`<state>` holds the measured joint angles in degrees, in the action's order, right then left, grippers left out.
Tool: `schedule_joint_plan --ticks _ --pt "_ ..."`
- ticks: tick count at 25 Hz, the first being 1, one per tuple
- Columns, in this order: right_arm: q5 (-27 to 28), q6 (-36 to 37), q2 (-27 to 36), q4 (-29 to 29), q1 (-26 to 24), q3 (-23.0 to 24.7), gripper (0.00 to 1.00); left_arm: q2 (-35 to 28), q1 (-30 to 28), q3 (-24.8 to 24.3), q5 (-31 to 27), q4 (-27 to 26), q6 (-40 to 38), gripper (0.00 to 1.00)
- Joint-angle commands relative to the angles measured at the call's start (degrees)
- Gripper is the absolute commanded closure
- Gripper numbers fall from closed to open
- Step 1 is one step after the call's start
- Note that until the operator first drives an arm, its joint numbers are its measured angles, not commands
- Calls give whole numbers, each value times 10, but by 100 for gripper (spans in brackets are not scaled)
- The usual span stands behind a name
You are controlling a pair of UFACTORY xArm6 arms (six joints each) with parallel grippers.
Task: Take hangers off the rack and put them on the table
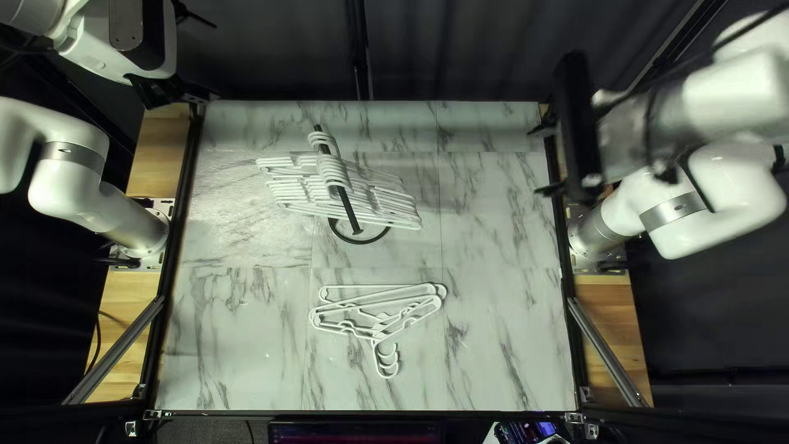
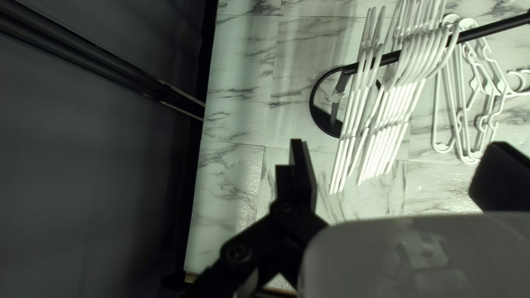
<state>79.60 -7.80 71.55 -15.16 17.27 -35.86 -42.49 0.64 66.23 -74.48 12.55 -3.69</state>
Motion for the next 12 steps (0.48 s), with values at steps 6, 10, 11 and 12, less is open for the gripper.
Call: schedule_joint_plan --ticks 6,10,11,12 --pt "17 55 -40 41 -37 -70 0 0 0 0 0 0 0 0" --pt "45 46 -68 49 -31 -121 0 0 0 0 0 0 0 0" --pt "54 35 -74 46 -23 -132 0 0 0 0 0 0 0 0" --pt "60 28 -77 43 -19 -138 0 0 0 0 0 0 0 0"
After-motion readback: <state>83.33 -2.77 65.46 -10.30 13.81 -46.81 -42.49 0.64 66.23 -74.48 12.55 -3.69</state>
